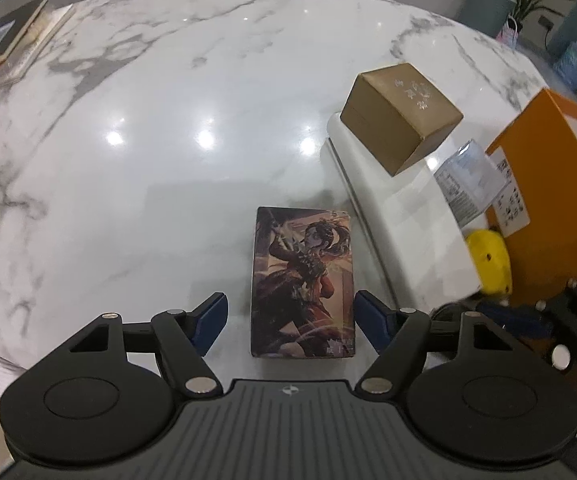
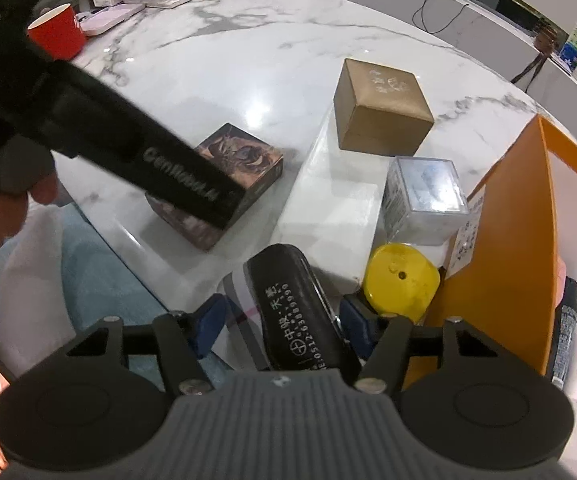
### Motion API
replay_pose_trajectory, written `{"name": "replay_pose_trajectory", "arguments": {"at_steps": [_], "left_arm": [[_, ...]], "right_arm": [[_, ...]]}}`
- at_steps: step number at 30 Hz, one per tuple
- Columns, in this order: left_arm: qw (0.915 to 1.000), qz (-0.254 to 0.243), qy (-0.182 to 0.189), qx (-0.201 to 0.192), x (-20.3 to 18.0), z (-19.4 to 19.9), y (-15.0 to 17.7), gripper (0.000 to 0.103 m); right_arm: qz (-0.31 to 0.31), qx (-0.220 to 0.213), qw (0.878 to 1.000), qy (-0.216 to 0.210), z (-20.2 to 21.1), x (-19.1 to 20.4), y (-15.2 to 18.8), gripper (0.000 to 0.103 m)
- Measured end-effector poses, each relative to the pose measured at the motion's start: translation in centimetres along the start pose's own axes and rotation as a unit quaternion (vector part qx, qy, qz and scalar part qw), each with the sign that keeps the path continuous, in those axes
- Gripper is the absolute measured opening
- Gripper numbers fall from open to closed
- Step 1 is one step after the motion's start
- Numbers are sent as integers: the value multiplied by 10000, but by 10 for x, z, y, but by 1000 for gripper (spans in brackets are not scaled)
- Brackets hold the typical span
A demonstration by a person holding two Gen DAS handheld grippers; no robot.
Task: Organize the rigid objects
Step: 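Lift the card box with the left tool while the right tool lifts the plaid case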
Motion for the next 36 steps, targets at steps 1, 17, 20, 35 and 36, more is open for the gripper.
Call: {"name": "replay_pose_trajectory", "arguments": {"at_steps": [1, 17, 20, 35, 36], "left_arm": [[10000, -80, -40, -27, -2, 1, 0, 82], [9982, -559, -209, 24, -8, -12, 6, 66], [9973, -660, -202, 244, -5, -9, 15, 66], [9970, -769, -91, 26, -10, -5, 21, 66], [9971, -756, -108, 4, -11, -4, 22, 66]], "right_arm": [[58, 25, 10000, 1, -1, 1, 1, 63], [1636, 393, 9845, 494, -13, 10, 20, 72], [1384, 309, 9888, 460, -10, 7, 16, 65], [1103, 42, 9934, 306, -11, 11, 13, 66], [1131, 12, 9930, 336, -10, 12, 14, 66]]}}
Point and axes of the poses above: each gripper's, at about its wrist camera, not at the fingertips, and z roughly against the way its jaws point, x to its left, y to its underside, the point moved 10 cm from there along -z, roughly the way its jaws point, and after that the axes turned 6 degrees about -z, right-handed, at the moved point
